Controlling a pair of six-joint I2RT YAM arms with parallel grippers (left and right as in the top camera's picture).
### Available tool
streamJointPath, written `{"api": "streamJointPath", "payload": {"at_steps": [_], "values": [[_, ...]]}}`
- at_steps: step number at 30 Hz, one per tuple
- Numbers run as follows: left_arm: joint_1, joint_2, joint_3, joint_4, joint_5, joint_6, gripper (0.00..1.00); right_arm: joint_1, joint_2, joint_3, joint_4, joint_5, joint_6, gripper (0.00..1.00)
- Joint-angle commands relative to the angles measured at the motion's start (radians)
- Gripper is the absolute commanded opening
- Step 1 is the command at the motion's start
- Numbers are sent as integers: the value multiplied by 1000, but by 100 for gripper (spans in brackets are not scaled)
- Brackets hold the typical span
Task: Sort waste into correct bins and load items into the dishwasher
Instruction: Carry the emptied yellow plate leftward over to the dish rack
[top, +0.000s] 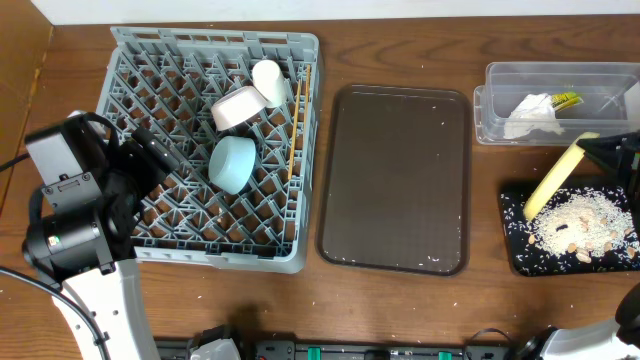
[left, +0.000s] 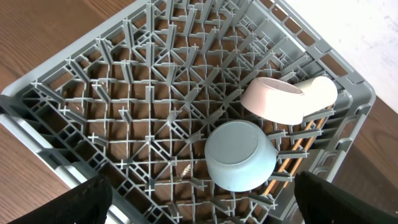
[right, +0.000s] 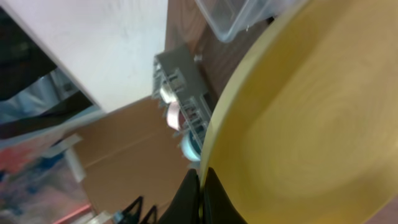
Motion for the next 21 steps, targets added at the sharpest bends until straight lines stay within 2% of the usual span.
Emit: {"api": "streamJointPath", "payload": {"at_steps": [1, 3, 5, 9, 11, 14, 18, 21], "values": [[5, 0, 5, -2, 2, -9, 95, 13, -34, 6, -14, -72, -23, 1], [5, 0, 5, -2, 2, -9, 94, 15, -35, 6, 16, -72, 2, 1], [5, 0, 5, -2, 2, -9, 95, 34, -44, 6, -29, -86, -29, 1], [5, 0, 5, -2, 2, -9, 95, 137, -93, 6, 18, -134, -23, 1], [5, 0, 5, -2, 2, -9, 95, 208, -125, 7, 123, -129, 70, 1], [5, 0, 5, -2, 2, -9, 95, 344, -170, 7, 372, -80, 313, 1], [5, 0, 5, -2, 2, -9, 95, 559, -193, 7, 748, 70, 621, 1], [5, 0, 5, -2, 2, -9, 95, 733, -180, 7, 976, 204, 780, 1]]}}
